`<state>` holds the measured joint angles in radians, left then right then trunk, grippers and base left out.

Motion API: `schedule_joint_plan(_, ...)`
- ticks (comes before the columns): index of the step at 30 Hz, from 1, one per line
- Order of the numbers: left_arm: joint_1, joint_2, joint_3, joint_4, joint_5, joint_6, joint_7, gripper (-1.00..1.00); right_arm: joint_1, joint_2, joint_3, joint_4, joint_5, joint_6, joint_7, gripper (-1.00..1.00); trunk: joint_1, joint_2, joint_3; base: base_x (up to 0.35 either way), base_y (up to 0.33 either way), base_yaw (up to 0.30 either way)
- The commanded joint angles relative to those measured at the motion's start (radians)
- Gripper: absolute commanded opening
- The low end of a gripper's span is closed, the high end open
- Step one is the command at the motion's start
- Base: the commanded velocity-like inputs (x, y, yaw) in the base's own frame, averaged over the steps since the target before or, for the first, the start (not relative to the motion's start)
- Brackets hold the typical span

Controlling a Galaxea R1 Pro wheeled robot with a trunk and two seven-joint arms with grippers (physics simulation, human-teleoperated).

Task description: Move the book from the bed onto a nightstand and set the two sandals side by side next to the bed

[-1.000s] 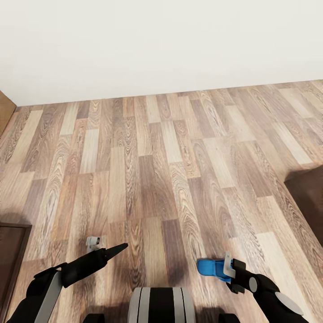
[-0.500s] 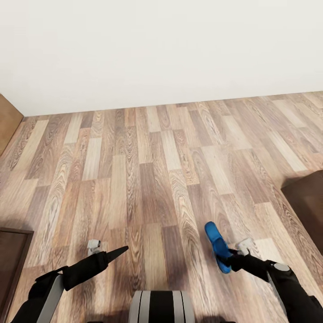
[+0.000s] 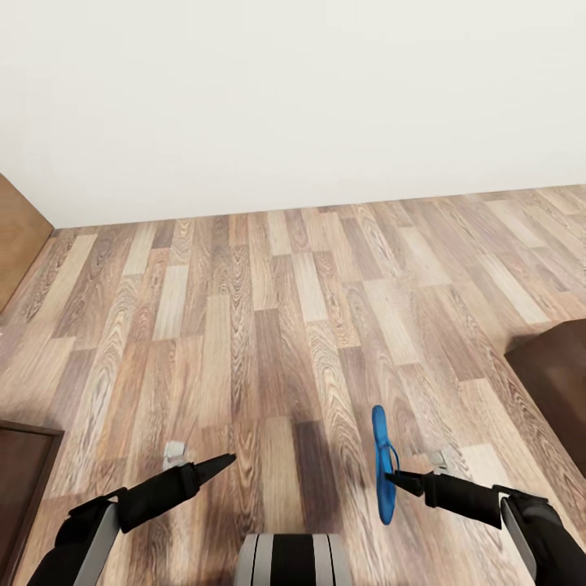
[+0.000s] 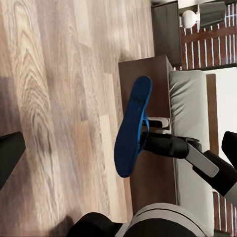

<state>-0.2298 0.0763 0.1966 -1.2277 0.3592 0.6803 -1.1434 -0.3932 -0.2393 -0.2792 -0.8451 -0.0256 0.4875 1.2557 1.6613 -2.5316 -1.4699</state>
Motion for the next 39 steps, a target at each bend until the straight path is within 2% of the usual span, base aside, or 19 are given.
schedule_joint_plan(1,0.0,0.0,0.0,0.0,0.001,0.008,-0.002,1.0,0.0,0.0,-0.005,0.003,-0.003,0.01,0.003,-1.0,-0.001,0.0,0.003,0.0,0.0,0.0)
schedule_joint_plan(6,0.0,-0.002,-0.002,0.001,-0.005,0.008,-0.002,1.0,0.0,0.0,-0.051,0.007,-0.003,0.008,0.011,-1.0,-0.003,0.001,0.023,0.0,0.0,0.0)
schedule_joint_plan(10,0.0,-0.002,-0.003,0.001,-0.005,0.008,-0.002,1.0,0.0,-0.002,-0.072,0.004,-0.004,0.008,0.013,-1.0,-0.005,0.002,0.038,0.0,0.0,0.0)
schedule_joint_plan(11,0.0,-0.002,-0.003,0.001,-0.005,0.008,-0.002,1.0,0.0,-0.008,-0.086,0.002,-0.004,0.008,0.012,-1.0,-0.005,0.002,0.042,0.0,0.0,0.0)
schedule_joint_plan(14,0.0,-0.003,-0.003,0.001,-0.005,0.008,-0.002,1.0,0.0,-0.056,-0.157,0.005,-0.004,0.008,0.012,-1.0,-0.006,0.003,0.054,0.0,0.0,0.0)
schedule_joint_plan(15,0.0,-0.003,-0.003,0.002,-0.005,0.008,-0.002,1.0,0.0,-0.064,-0.169,0.005,-0.004,0.008,0.013,-1.0,-0.007,0.003,0.058,0.0,0.0,0.0)
schedule_joint_plan(18,0.0,-0.003,-0.003,0.005,-0.005,0.008,-0.002,1.0,0.0,-0.077,-0.19,0.005,-0.004,0.008,0.013,-1.0,-0.008,0.004,0.069,0.0,0.0,0.0)
schedule_joint_plan(23,0.0,-0.003,-0.005,0.015,-0.01,0.003,-0.001,1.0,0.0,-0.077,-0.191,0.006,-0.004,0.007,0.013,-1.0,-0.01,0.005,0.088,0.0,0.0,0.0)
schedule_joint_plan(26,0.0,-0.003,-0.007,0.051,-0.049,-0.029,-0.001,1.0,0.0,-0.075,-0.189,0.006,-0.003,0.006,0.013,-1.0,-0.012,0.006,0.1,0.0,0.0,0.0)
schedule_joint_plan(28,0.0,-0.002,-0.005,0.081,-0.094,-0.057,-0.001,1.0,0.0,-0.073,-0.189,0.006,-0.003,0.005,0.012,-1.0,-0.013,0.006,0.108,0.0,0.0,0.0)
schedule_joint_plan(29,0.0,-0.002,-0.002,0.112,-0.132,-0.081,-0.001,1.0,0.0,-0.072,-0.189,0.013,0.001,0.005,0.011,-1.0,-0.013,0.007,0.112,0.0,0.0,0.0)
schedule_joint_plan(31,0.0,-0.001,-0.001,0.138,-0.163,-0.102,-0.001,1.0,0.0,-0.07,-0.188,0.049,0.003,0.005,0.01,-1.0,-0.014,0.007,0.119,0.0,0.0,0.0)
schedule_joint_plan(32,0.0,-0.001,-0.001,0.16,-0.187,-0.118,-0.001,1.0,0.0,-0.069,-0.188,0.121,0.004,0.005,0.009,-1.0,-0.015,0.007,0.123,0.0,0.0,0.0)
schedule_joint_plan(33,0.0,-0.001,-0.002,0.167,-0.194,-0.123,-0.001,1.0,0.0,-0.069,-0.187,0.149,0.004,0.005,0.009,-1.0,-0.015,0.008,0.127,0.0,0.0,0.0)
schedule_joint_plan(35,0.0,-0.001,-0.003,0.194,-0.223,-0.136,-0.002,1.0,0.0,-0.067,-0.186,0.276,0.007,0.0,0.007,-1.0,-0.016,0.008,0.135,0.0,0.0,0.0)
schedule_joint_plan(37,0.0,-0.001,-0.004,0.227,-0.233,-0.144,-0.002,1.0,0.0,-0.065,-0.184,0.335,0.008,-0.021,0.003,-1.0,-0.017,0.008,0.143,0.0,0.0,0.0)
schedule_joint_plan(39,0.0,-0.001,-0.004,0.274,-0.239,-0.169,-0.002,1.0,0.0,-0.065,-0.183,0.384,0.007,-0.08,0.002,-1.0,-0.018,0.009,0.15,0.0,0.0,0.0)
